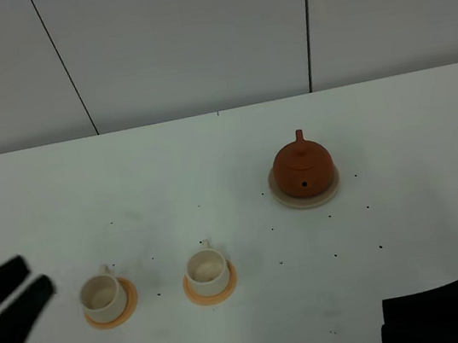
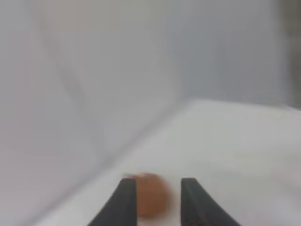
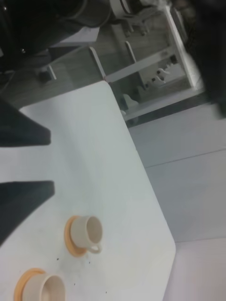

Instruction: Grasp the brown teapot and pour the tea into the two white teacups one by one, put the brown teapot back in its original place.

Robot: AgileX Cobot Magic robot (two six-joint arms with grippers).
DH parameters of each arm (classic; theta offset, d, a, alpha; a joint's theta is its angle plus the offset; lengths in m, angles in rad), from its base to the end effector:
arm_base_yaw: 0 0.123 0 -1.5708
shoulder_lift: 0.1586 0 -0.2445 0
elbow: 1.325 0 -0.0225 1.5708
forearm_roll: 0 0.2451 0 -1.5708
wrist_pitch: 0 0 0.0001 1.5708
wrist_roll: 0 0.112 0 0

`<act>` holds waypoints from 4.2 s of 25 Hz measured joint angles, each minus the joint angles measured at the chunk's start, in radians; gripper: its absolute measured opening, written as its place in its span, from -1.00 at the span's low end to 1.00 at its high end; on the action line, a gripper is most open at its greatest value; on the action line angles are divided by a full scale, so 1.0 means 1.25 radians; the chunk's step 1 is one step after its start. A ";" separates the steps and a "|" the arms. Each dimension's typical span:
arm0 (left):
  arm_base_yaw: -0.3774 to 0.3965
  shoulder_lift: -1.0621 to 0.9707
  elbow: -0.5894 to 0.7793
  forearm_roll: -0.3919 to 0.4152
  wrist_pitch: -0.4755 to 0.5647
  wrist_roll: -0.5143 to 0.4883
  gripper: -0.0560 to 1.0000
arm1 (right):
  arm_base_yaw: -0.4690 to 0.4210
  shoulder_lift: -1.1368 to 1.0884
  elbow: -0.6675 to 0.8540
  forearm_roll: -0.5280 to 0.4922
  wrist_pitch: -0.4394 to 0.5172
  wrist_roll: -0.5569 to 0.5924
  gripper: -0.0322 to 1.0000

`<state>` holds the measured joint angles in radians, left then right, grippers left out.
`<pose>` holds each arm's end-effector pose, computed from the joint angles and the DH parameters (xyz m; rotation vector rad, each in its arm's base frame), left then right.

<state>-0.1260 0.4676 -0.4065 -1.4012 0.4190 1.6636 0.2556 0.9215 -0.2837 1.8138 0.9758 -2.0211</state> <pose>0.1419 -0.0633 0.2901 0.6290 1.4928 -0.2166 0.1422 0.1303 0.2158 -0.9121 1.5482 0.9824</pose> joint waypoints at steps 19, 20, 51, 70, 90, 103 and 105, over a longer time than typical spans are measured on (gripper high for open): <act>0.000 -0.284 -0.122 1.121 0.514 -1.256 -0.62 | 0.000 0.000 0.000 0.000 -0.009 0.003 -0.43; 0.000 -0.297 -0.107 1.112 0.512 -1.256 -0.62 | 0.000 0.000 0.000 0.000 -0.009 0.003 -0.43; 0.000 -0.379 -0.080 1.085 0.505 -1.252 -0.61 | 0.000 0.024 -0.063 -0.004 -0.205 0.295 -0.43; 0.000 -0.379 -0.080 1.114 0.505 -1.252 -0.59 | 0.000 0.675 -0.884 -0.818 -0.267 1.175 -0.43; 0.000 -0.379 -0.079 1.121 0.504 -1.252 -0.56 | 0.000 1.032 -1.423 -1.301 -0.094 1.429 -0.46; 0.000 -0.379 -0.079 1.121 0.503 -1.252 -0.56 | 0.021 1.140 -1.425 -1.310 -0.266 1.336 -0.46; 0.000 -0.379 -0.079 1.121 0.503 -1.252 -0.56 | 0.035 1.152 -1.425 -1.307 -0.286 1.313 -0.46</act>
<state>-0.1260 -0.0067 -0.5051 0.0000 1.0475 0.0985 0.2989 2.3609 -2.0647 0.1804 0.6189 -0.3797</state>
